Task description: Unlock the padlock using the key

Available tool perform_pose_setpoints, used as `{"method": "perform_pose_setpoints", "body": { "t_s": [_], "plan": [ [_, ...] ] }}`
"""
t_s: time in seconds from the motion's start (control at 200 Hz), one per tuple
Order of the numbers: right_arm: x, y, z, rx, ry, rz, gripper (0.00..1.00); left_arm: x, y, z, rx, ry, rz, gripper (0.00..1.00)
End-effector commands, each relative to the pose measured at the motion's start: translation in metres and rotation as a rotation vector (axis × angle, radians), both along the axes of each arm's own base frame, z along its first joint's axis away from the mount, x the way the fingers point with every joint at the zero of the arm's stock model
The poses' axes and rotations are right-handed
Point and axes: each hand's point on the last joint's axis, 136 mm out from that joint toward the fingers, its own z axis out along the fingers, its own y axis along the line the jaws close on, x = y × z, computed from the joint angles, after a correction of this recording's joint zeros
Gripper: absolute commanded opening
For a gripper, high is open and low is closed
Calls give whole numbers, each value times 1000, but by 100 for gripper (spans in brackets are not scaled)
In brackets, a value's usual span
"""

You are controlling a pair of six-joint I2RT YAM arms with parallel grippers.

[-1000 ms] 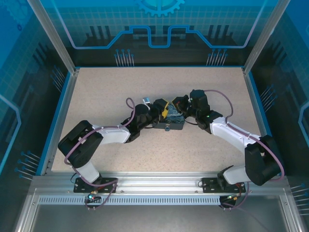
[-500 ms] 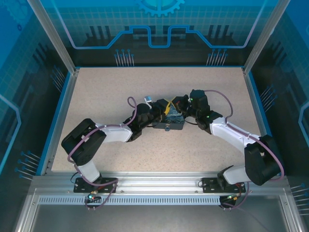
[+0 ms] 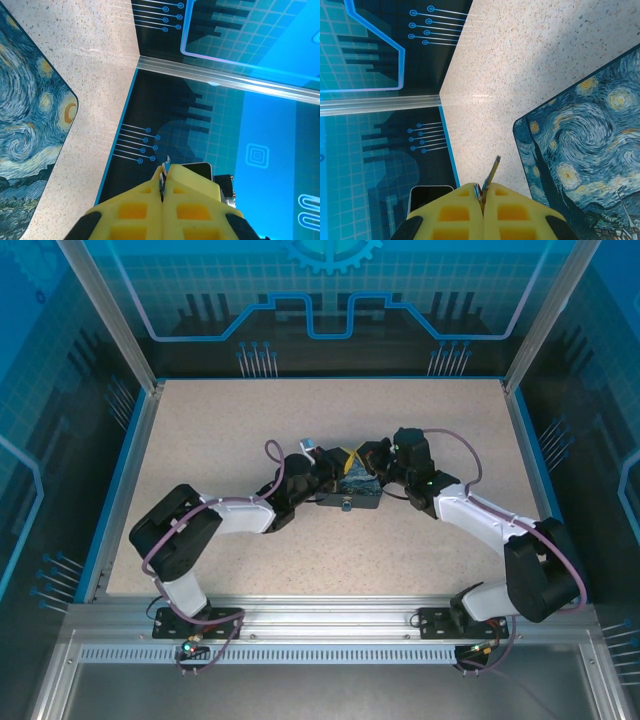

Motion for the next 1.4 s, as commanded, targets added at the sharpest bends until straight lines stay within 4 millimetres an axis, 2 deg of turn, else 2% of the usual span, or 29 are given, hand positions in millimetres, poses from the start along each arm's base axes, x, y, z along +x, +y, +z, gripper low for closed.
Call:
{"method": "perform_pose_setpoints", "body": {
  "t_s": [0.0, 0.035, 0.12, 0.185, 0.25, 0.365, 0.46, 0.585, 0.675, 0.69, 0.75, 0.85, 0.946, 1.196, 1.376, 1.396],
  "plan": [
    [-6, 8, -2, 13, 0, 39, 0, 5, -5, 21, -40, -64, 4, 0],
    [-6, 7, -1, 13, -4, 40, 3, 4, -6, 22, -37, -69, 3, 0],
    [-7, -4, 6, 25, -25, 38, 38, 2, -4, 22, -11, -97, -6, 0],
    [-11, -18, 10, 6, -32, 35, 58, 0, -1, 22, 32, -122, -25, 0],
    [-17, -32, 15, -30, -35, 42, 70, 0, 2, 23, 75, -155, -52, 0],
    [-27, -54, 21, -99, -54, 83, 81, 1, 9, 25, 135, -210, -122, 0],
    [-29, -66, 29, -139, -91, 147, 82, 2, 13, 29, 170, -261, -193, 0],
    [-25, -66, 41, -140, -171, 262, 80, 1, 13, 43, 216, -360, -314, 0],
    [-23, -57, 45, -128, -226, 357, 77, -3, 13, 56, 263, -444, -404, 0],
    [-20, -54, 56, -127, -260, 375, 77, -4, 13, 58, 275, -459, -423, 0],
    [-18, -46, 60, -106, -292, 426, 74, -9, 13, 68, 341, -513, -474, 0],
    [-15, -36, 66, -64, -338, 478, 68, -17, 16, 70, 504, -553, -549, 0],
    [-12, -27, 70, -46, -375, 495, 64, -19, 21, 75, 583, -569, -579, 0],
    [-7, -19, 82, -8, -465, 495, 48, -21, 17, 80, 569, -583, -609, 0],
    [-6, -16, 93, 13, -500, 491, 44, -18, 12, 76, 501, -572, -604, 0],
    [-9, -15, 85, 18, -483, 496, 43, -18, 11, 75, 492, -571, -603, 0]
  ]
}}
